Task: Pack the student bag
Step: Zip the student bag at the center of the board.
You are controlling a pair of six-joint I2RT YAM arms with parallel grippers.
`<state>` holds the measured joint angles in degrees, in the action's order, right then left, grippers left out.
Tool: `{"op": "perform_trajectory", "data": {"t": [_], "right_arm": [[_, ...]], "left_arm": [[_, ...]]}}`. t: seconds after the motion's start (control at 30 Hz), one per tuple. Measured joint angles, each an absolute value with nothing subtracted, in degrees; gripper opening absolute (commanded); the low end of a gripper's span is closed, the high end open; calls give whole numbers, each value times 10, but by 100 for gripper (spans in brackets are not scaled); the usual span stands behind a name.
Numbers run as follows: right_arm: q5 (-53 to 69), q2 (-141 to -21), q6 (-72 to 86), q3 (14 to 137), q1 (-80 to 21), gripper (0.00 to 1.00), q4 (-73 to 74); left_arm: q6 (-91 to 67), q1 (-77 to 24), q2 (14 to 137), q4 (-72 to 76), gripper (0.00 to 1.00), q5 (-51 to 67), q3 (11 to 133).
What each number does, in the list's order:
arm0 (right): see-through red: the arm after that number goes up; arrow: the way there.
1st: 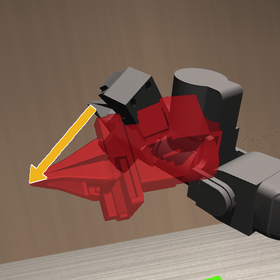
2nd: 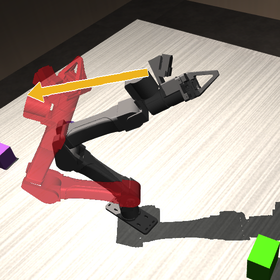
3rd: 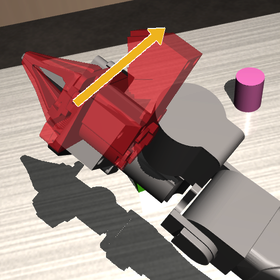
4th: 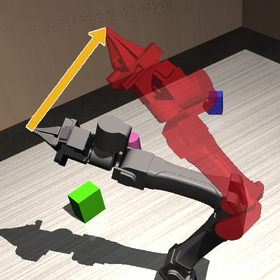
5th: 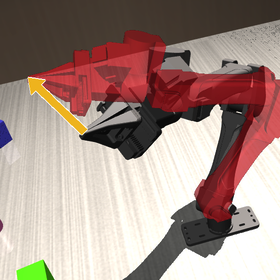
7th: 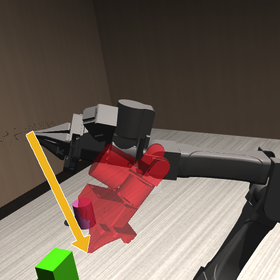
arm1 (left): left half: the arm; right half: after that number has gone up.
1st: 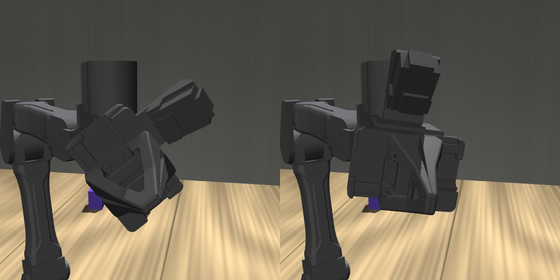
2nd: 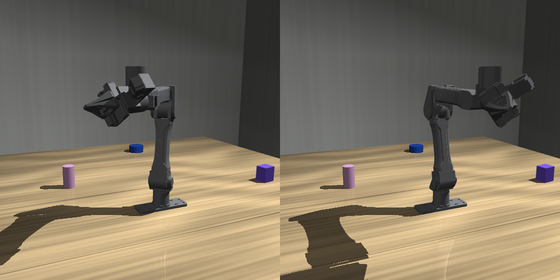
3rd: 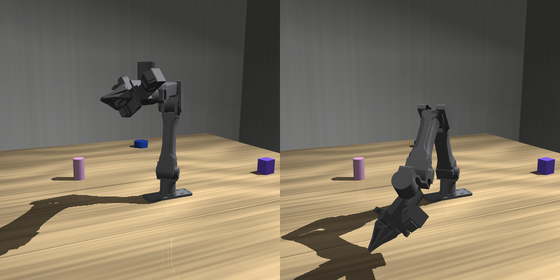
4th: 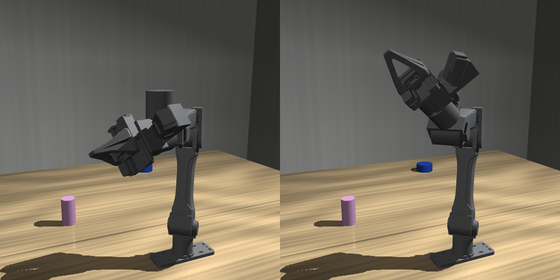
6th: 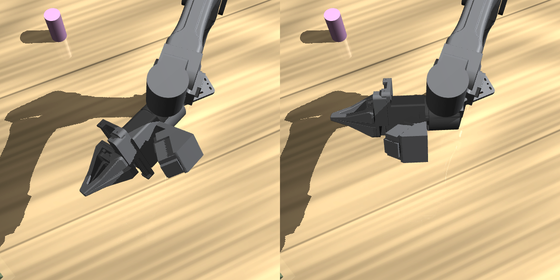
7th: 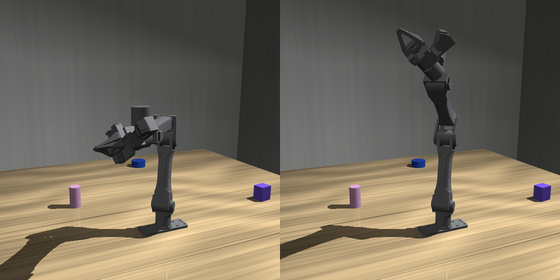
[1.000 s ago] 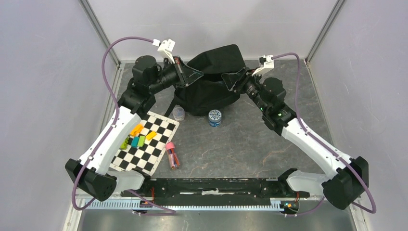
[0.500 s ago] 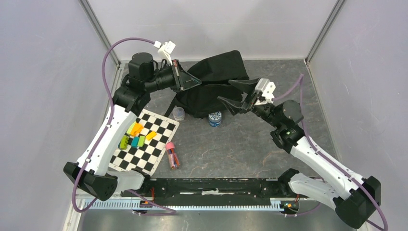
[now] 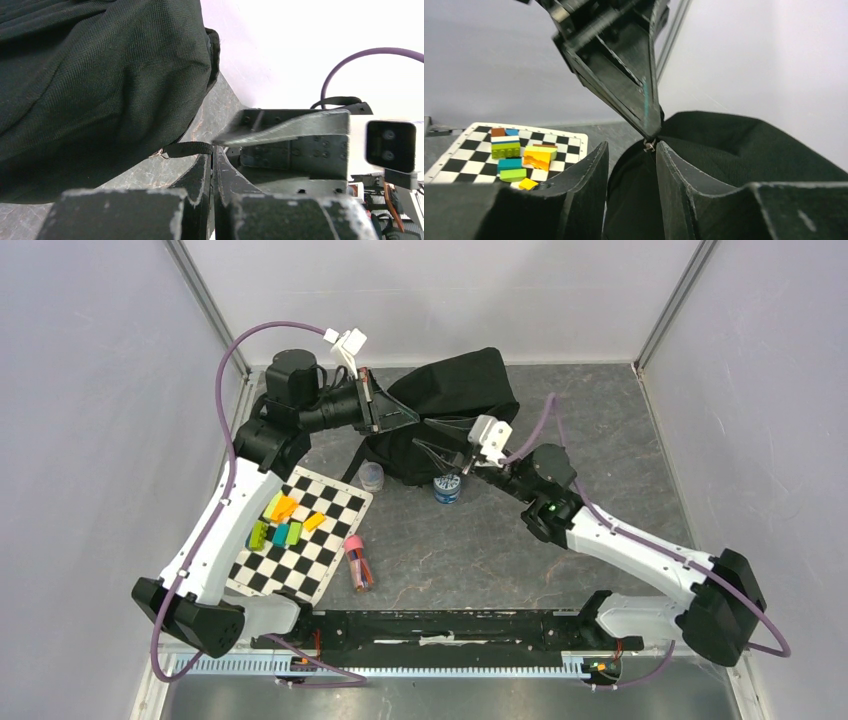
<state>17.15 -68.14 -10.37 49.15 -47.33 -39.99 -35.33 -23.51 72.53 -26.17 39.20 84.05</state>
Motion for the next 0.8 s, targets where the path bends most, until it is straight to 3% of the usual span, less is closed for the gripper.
{"op": "perform_trajectory", "data": {"t": [0.63, 0.7, 0.8], "right_arm": [[116, -777, -114, 543, -489, 33, -446], [111, -787, -119, 549, -492, 27, -450], [98, -792, -124, 550, -496, 0, -456]], "left_arm": [[-383, -230, 714, -261, 2, 406, 841], [-385, -229, 714, -260, 2, 406, 841], [-388, -228, 712, -257, 2, 405, 841]]}}
